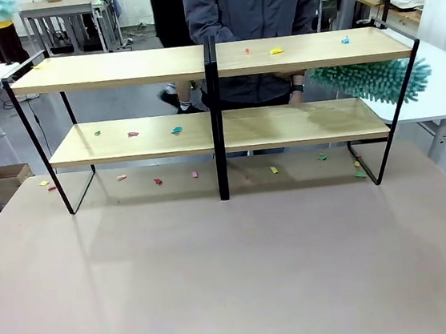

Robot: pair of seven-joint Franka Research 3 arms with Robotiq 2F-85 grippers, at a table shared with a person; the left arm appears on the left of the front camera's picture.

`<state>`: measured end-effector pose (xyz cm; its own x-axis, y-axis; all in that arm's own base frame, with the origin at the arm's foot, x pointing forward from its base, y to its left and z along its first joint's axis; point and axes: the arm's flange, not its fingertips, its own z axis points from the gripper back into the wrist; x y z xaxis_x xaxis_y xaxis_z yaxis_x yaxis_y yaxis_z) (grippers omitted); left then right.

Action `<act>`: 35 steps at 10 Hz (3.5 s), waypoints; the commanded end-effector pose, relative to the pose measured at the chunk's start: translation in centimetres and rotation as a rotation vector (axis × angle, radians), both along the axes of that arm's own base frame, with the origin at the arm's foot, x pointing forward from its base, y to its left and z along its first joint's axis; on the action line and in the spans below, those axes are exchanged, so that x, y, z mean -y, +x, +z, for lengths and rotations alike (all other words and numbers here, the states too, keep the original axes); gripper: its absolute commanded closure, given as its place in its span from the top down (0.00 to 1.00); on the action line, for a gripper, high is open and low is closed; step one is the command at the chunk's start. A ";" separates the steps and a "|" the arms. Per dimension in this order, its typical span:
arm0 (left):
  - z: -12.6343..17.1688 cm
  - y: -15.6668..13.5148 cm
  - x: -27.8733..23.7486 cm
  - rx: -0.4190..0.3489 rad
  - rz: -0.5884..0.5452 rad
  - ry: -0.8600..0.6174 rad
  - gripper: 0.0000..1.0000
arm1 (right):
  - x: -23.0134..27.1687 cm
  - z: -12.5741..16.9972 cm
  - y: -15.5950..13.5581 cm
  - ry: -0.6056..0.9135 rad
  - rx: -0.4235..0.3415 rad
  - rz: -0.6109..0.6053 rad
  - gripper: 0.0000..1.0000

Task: Clean the shelves.
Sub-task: Clean a randomly selected level of the Shelf with the Duster.

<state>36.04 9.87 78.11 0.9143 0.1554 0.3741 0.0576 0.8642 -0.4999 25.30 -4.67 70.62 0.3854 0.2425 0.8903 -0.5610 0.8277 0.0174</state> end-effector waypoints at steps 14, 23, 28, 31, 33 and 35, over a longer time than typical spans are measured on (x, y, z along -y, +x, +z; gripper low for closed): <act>-2.0 -14.7 -14.1 0.122 -0.271 -0.242 0.13 | -0.1 0.1 0.0 0.006 0.006 0.006 1.00; 1.0 -3.3 1.6 -0.032 -0.203 0.175 0.13 | -0.1 0.1 0.0 0.006 0.006 0.006 1.00; -2.7 0.3 7.7 -0.144 -0.259 0.421 0.13 | -0.1 0.1 0.0 0.006 0.006 0.006 1.00; -4.1 2.9 8.1 -0.157 -0.147 0.485 0.13 | -0.1 0.1 0.0 0.006 0.006 0.006 1.00; -3.9 3.8 7.9 -0.133 -0.077 0.525 0.13 | -0.1 0.1 0.0 0.006 0.006 0.006 1.00; -3.5 3.8 7.8 -0.070 0.009 0.587 0.13 | -0.1 0.1 0.0 0.006 0.006 0.006 1.00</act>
